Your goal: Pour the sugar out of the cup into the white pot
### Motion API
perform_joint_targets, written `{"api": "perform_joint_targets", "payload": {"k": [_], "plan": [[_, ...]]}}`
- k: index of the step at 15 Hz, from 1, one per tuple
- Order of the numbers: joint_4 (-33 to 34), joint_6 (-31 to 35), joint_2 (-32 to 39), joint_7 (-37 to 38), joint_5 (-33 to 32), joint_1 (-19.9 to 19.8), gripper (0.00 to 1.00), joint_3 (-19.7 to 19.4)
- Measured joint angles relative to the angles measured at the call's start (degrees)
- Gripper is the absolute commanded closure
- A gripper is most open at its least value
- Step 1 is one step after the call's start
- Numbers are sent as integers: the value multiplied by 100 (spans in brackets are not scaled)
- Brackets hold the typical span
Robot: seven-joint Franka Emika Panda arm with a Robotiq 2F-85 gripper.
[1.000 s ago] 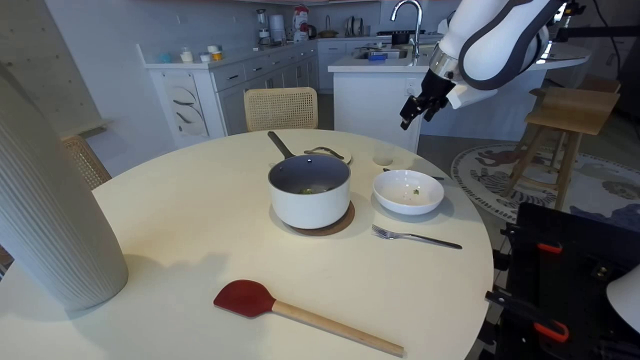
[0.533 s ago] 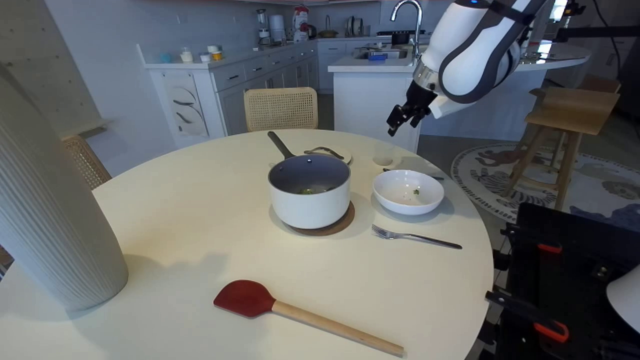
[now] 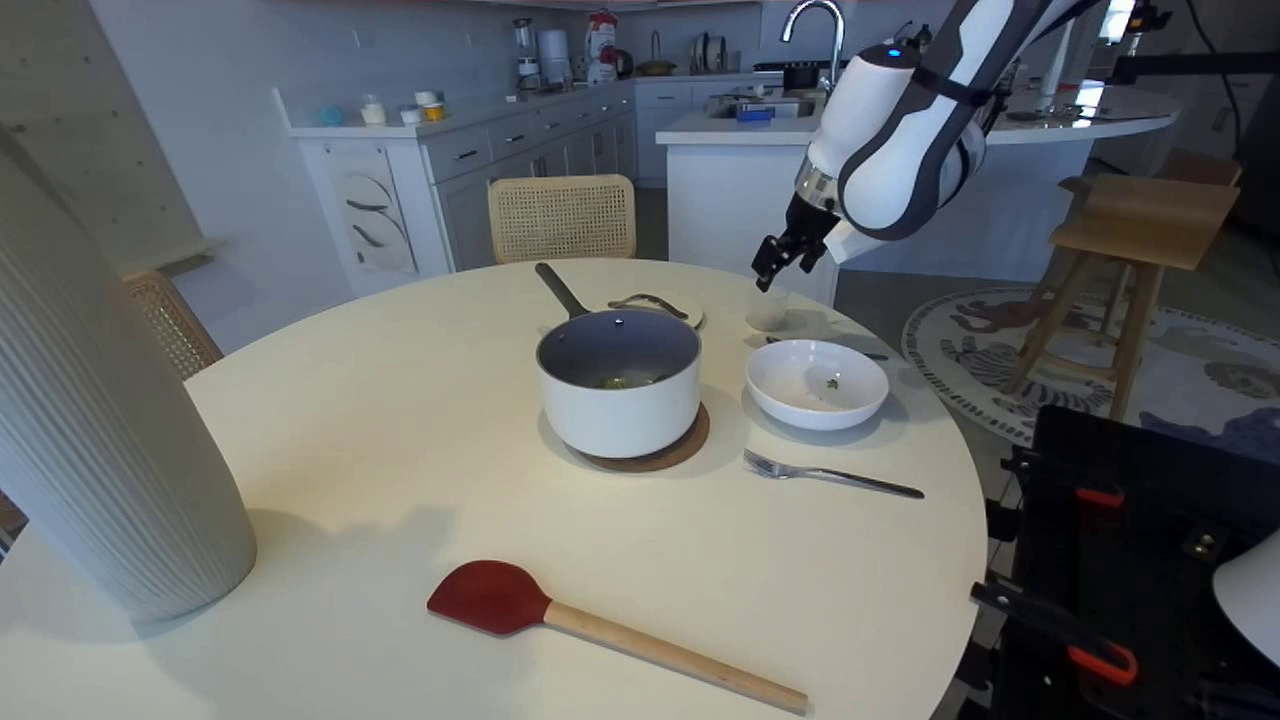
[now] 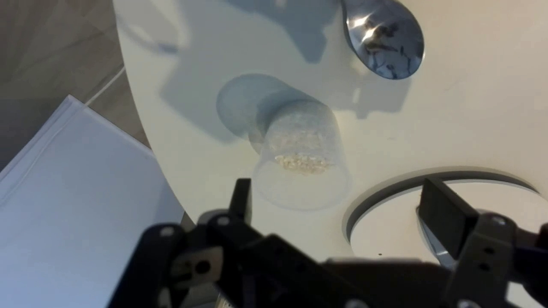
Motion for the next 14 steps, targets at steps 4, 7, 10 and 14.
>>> {"api": "perform_joint_targets", "payload": {"k": [4, 7, 10, 14], "plan": [[271, 20, 367, 211, 12, 398, 0, -483], [382, 22, 563, 132, 436, 726, 0, -775], [430, 30, 703, 21, 905, 900, 0, -829], [448, 89, 812, -45, 1247, 997, 0, -829]]}}
